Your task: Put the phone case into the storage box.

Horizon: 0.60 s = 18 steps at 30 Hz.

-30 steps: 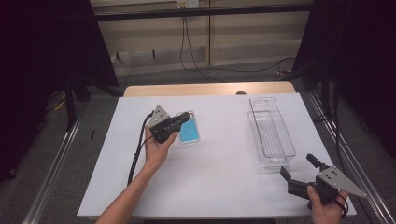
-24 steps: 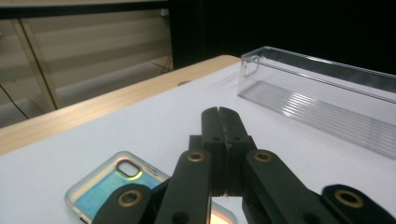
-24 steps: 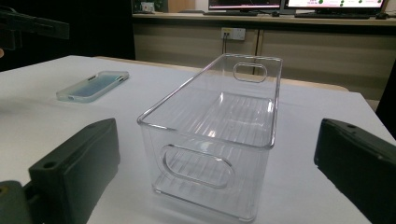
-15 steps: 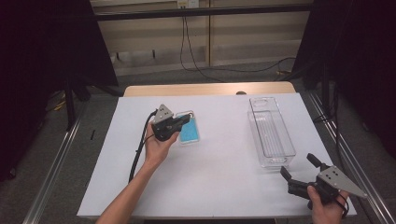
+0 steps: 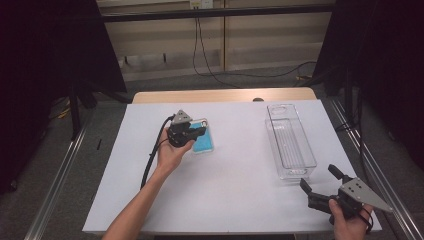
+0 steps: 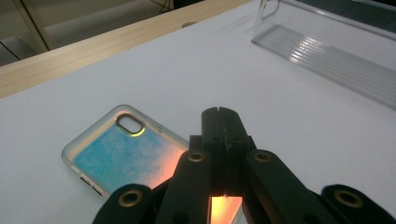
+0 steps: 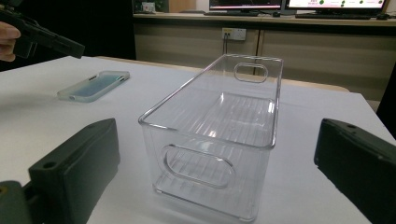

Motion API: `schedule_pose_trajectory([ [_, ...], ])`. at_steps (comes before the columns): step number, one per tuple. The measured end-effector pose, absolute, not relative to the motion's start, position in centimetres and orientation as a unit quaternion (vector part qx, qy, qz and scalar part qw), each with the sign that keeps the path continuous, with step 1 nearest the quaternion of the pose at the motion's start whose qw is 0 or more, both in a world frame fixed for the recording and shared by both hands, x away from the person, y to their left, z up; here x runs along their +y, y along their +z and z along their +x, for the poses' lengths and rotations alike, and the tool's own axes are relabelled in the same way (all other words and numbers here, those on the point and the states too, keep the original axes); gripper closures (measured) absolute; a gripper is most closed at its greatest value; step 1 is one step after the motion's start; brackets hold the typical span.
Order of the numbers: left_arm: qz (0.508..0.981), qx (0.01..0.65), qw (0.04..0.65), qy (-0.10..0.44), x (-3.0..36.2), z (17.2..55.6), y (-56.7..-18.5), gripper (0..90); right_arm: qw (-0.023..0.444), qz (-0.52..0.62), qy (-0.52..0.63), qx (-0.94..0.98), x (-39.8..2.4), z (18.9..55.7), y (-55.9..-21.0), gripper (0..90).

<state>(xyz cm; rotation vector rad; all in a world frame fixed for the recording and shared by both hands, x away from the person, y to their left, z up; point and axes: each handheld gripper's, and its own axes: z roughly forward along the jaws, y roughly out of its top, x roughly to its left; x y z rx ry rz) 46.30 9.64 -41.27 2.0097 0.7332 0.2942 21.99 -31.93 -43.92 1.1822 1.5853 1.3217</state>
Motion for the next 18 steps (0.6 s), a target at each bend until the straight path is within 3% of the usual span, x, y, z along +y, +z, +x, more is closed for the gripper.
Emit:
schedule_pose_trajectory([
  [18,0.863,0.305,0.396,0.072,7.5,48.2,-41.4,90.0,0.371,0.460,0.517,0.619,-31.8,22.0,-43.9,0.0],
])
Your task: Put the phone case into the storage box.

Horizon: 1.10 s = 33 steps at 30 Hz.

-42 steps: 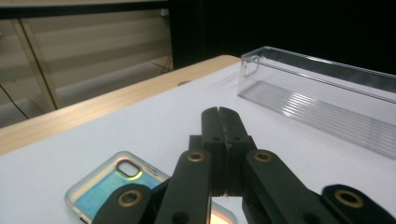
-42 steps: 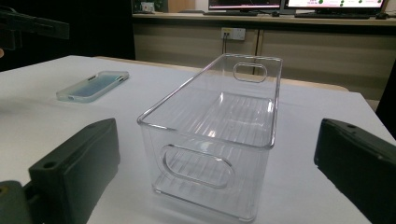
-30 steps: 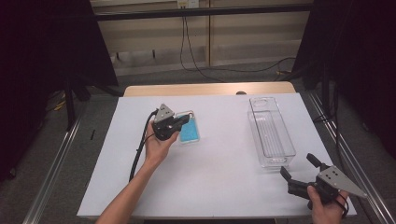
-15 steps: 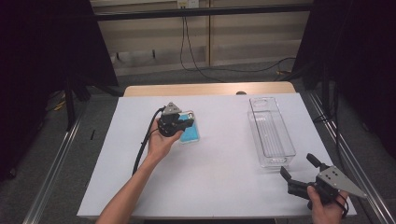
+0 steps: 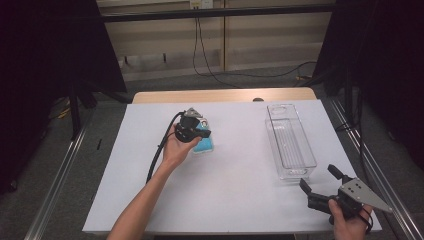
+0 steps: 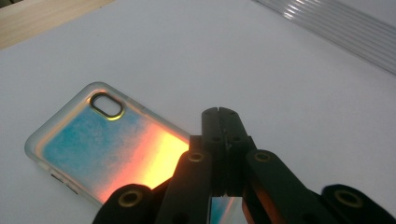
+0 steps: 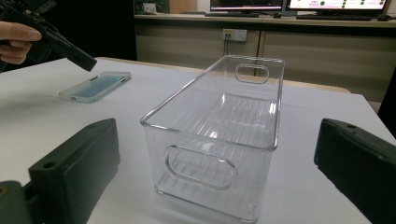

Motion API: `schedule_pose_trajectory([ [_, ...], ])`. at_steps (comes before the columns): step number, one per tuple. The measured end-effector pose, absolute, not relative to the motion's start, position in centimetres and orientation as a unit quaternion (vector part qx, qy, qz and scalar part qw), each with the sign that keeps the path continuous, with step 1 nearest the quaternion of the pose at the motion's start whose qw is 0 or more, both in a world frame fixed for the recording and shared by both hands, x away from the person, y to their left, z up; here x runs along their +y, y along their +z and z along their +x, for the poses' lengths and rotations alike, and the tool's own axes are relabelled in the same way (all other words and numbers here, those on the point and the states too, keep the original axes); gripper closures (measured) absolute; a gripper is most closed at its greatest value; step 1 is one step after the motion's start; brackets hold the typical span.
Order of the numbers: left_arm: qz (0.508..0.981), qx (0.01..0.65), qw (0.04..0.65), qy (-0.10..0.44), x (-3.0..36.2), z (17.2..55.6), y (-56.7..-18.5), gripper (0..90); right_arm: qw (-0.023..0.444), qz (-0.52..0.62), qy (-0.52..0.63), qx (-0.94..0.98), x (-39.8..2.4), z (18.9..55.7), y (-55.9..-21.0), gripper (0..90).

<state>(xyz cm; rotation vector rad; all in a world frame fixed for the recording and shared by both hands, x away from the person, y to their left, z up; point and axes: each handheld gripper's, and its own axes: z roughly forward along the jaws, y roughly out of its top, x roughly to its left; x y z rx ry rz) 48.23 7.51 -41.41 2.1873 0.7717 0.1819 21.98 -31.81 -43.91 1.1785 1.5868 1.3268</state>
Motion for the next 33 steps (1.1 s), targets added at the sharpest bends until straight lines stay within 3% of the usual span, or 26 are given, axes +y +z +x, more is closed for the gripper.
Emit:
schedule_pose_trajectory([
  [33,0.890,0.302,0.340,0.023,4.0,49.2,-44.3,90.0,0.368,0.462,0.514,0.622,-31.9,22.1,-44.1,0.0],
])
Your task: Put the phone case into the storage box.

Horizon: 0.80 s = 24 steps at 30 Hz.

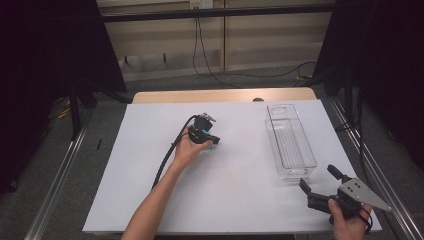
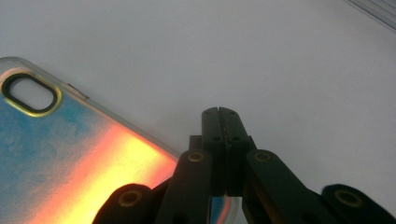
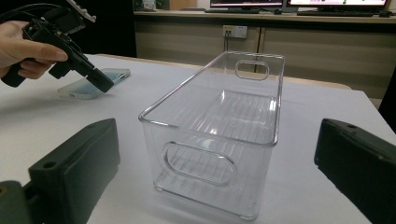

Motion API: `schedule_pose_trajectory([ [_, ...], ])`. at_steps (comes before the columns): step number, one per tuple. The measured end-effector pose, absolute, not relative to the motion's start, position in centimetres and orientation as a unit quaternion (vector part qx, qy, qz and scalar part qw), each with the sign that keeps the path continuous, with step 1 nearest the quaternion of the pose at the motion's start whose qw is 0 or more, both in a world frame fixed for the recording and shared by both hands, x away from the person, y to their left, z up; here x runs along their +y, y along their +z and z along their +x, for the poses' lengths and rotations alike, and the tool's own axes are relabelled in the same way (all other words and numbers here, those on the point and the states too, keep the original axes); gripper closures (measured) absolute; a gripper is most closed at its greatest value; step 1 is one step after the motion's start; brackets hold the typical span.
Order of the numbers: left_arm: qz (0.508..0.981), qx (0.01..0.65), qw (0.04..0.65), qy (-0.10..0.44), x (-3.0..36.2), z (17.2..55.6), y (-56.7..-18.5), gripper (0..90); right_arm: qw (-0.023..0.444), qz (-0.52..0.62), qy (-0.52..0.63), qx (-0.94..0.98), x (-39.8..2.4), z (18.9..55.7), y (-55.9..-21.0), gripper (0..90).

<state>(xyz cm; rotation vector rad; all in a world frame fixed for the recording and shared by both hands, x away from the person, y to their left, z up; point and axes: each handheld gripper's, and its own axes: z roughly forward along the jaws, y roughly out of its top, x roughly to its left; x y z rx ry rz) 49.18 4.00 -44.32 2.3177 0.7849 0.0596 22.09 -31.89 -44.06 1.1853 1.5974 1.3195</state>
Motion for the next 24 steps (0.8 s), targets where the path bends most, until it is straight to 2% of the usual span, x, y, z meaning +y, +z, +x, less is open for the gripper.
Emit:
schedule_pose_trajectory([
  [11,0.898,0.290,0.326,0.048,3.74,48.76,-44.74,90.0,0.368,0.462,0.514,0.622,-31.90,22.07,-44.08,0.0],
  [24,0.894,0.293,0.336,0.040,4.25,48.74,-44.92,90.0,0.365,0.464,0.514,0.622,-31.94,21.94,-44.09,0.0],
])
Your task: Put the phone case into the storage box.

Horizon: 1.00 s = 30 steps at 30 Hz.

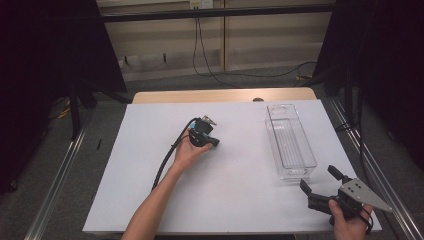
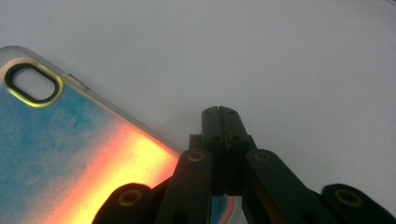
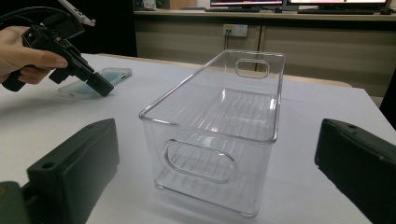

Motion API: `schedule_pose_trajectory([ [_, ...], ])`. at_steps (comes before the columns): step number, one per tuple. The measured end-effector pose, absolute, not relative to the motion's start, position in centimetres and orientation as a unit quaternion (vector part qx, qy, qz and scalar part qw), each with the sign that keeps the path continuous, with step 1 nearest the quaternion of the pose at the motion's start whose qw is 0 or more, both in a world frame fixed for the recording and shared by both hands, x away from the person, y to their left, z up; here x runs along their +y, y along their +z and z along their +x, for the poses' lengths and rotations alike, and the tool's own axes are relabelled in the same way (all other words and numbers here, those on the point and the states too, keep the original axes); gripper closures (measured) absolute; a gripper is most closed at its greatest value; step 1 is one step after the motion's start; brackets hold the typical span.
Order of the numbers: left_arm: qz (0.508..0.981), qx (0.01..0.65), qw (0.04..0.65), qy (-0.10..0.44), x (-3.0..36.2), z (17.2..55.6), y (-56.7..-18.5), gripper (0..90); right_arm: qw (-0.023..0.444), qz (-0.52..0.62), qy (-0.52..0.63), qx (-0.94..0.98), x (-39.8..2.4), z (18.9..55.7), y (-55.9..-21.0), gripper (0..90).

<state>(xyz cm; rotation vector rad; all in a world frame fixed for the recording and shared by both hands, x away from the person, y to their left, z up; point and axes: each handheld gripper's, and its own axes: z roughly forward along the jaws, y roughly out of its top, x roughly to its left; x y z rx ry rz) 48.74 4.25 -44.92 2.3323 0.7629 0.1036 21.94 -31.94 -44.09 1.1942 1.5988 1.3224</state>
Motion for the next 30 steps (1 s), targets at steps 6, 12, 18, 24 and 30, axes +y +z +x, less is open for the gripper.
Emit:
schedule_pose_trajectory([
  [6,0.891,0.298,0.341,0.035,4.4,48.7,-45.0,90.0,0.365,0.465,0.514,0.622,-32.0,21.9,-44.1,0.0],
  [12,0.887,0.303,0.347,0.030,4.7,48.7,-45.1,90.0,0.366,0.465,0.513,0.622,-31.9,21.9,-44.1,0.0],
  [18,0.886,0.301,0.352,0.036,5.0,48.4,-45.2,90.0,0.366,0.464,0.515,0.621,-31.9,21.9,-44.1,0.0],
  [24,0.887,0.293,0.355,0.036,5.3,48.2,-45.3,90.0,0.366,0.461,0.514,0.624,-31.9,21.9,-44.1,0.0],
  [30,0.894,0.282,0.344,0.048,5.1,48.0,-45.1,90.0,0.367,0.462,0.514,0.623,-31.9,22.0,-44.1,0.0],
])
